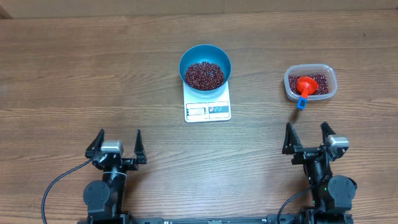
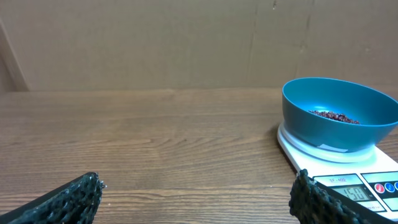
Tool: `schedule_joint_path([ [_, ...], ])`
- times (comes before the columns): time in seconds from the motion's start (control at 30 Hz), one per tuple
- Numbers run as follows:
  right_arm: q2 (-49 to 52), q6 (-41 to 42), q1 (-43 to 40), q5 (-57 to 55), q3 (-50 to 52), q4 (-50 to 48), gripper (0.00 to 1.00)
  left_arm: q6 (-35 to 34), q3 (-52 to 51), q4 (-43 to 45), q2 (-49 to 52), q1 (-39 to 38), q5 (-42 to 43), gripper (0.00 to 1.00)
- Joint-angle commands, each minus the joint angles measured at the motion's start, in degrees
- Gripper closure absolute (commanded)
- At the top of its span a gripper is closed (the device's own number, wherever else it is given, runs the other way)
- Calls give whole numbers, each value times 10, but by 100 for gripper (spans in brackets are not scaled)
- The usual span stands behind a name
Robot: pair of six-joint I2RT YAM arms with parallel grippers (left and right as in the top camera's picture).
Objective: Scoop item into bowl and weigh 150g on scale
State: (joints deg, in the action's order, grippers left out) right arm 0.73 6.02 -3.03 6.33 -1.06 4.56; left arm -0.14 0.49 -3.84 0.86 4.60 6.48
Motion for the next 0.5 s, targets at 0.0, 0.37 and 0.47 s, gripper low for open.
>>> schedule_joint_path([
  [0.0,-6,9,13,-15,6,-1,0,9,-2,-1,-6,2,5,1],
  [0.37,-6,-63,26,28,6,-4,0,9,-2,-1,-6,2,5,0],
  [0.47,-6,-64,26,30,6,-4,0,9,-2,-1,-6,2,5,0],
])
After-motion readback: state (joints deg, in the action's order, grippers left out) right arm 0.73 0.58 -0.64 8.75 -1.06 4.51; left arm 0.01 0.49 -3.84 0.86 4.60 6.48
